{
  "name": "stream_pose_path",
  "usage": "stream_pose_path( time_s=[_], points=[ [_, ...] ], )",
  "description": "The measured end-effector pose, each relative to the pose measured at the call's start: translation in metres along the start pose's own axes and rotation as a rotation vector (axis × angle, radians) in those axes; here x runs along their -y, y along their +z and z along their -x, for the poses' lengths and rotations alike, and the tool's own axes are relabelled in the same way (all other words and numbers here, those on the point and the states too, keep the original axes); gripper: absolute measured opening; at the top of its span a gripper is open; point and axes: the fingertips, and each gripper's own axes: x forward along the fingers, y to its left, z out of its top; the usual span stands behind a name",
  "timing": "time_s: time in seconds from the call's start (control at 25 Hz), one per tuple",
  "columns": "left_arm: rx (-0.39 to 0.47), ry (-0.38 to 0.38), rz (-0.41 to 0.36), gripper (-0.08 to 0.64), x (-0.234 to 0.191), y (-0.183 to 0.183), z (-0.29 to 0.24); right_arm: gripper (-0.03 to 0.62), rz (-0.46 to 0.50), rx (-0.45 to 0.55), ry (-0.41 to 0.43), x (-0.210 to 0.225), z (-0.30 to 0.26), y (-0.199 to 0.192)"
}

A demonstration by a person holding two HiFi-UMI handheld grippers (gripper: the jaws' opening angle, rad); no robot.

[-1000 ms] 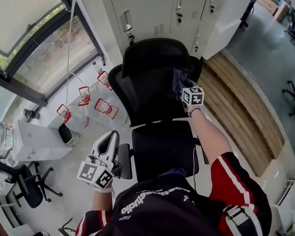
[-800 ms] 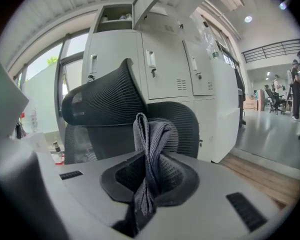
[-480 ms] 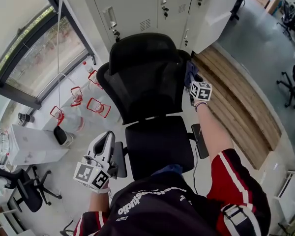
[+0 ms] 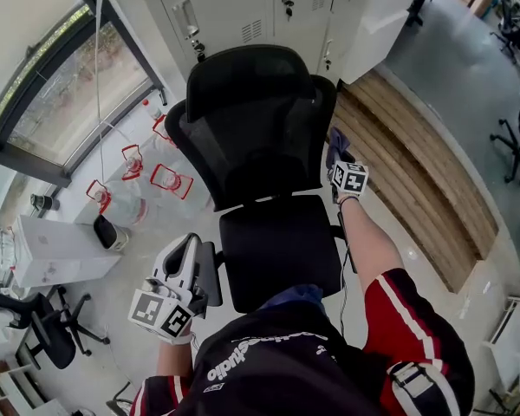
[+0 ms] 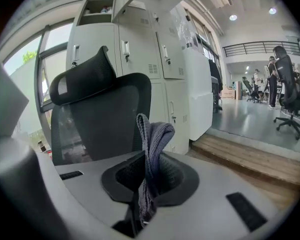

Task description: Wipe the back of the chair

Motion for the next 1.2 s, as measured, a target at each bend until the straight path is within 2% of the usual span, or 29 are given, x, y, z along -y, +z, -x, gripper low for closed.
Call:
stream_pose_path(
  time_s=[0.2, 0.6, 1.2],
  points=[
    [-0.008, 0.029, 0.007, 0.025, -0.006, -0.008, 0.011, 0.06, 0.025, -0.033, 0.026, -0.02, -0.012, -0.023],
    [0.029, 0.073, 0.023, 0.025, -0.017, -0.003, 0.037, 0.06, 0.115, -0.061, 0.124, -0.089, -0.02, -0.031],
    [0.103, 0.192, 0.055, 0.025, -0.043, -0.001, 0.092, 0.06, 0.211, -0.099, 0.366, -0.258, -0.03, -0.05]
  ],
)
